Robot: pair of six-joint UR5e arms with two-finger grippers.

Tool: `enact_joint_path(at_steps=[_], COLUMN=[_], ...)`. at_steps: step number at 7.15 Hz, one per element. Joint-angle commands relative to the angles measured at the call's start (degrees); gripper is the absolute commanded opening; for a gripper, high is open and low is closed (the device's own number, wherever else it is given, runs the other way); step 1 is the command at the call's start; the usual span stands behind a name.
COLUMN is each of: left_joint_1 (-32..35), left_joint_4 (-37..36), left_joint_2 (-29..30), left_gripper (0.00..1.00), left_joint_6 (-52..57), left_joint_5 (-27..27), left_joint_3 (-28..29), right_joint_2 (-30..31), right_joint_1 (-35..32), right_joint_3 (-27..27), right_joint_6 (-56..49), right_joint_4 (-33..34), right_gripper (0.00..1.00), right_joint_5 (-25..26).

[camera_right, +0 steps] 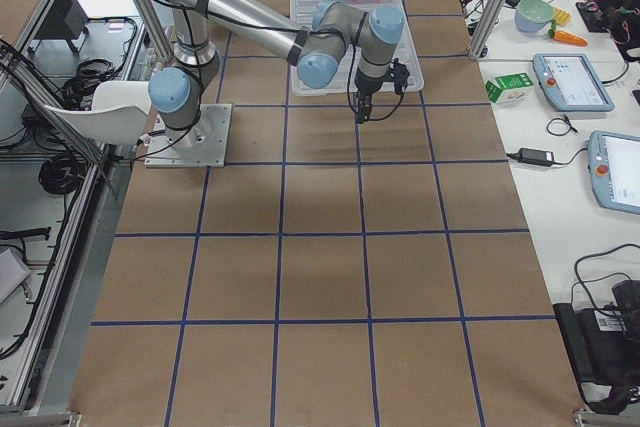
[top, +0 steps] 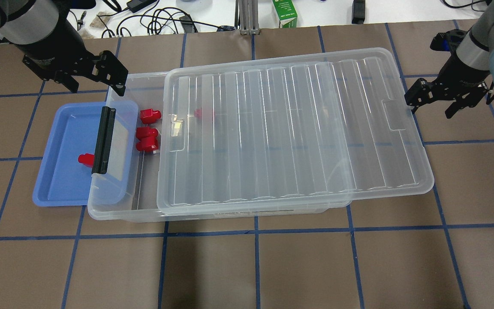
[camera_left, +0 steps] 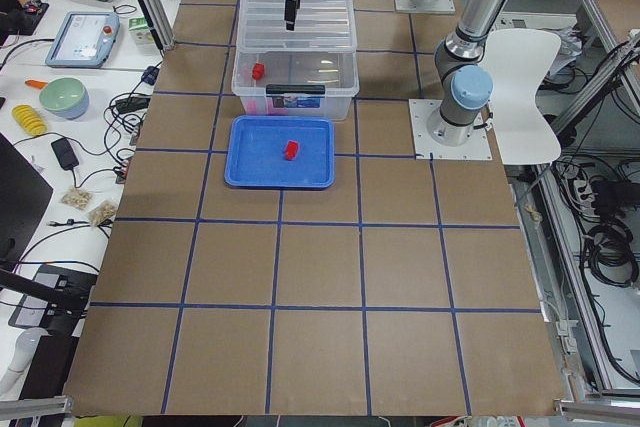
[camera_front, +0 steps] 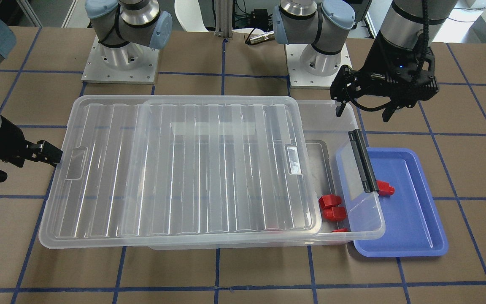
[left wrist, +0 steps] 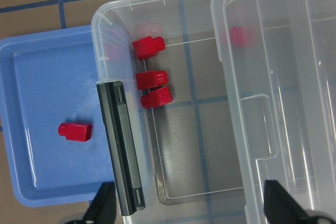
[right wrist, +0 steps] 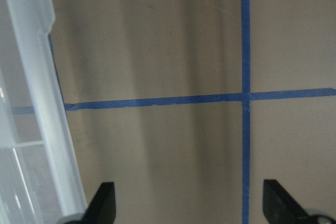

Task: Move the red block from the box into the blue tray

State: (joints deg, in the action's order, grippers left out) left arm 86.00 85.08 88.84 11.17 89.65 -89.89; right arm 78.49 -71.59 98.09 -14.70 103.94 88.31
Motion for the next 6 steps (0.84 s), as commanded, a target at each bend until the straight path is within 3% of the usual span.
enact_joint_path(at_steps=[1,6], left_joint_1=[0.0,0.0], left_joint_4=[0.0,0.0], left_joint_2=[0.0,0.0], left_gripper=[1.0,1.0], left_joint_6=[-0.1,-0.2], left_joint_5=[0.0,0.1], left_joint_3=[0.0,0.0], right_joint_2=[-0.1,-0.7], right_joint_1=[-3.2,-7.7], right_joint_3=[0.0,0.0], right_joint_6=[5.1,12.8], right_joint_4=[0.0,0.6], right_gripper=[1.0,1.0], right_joint_5=[-0.1,-1.6])
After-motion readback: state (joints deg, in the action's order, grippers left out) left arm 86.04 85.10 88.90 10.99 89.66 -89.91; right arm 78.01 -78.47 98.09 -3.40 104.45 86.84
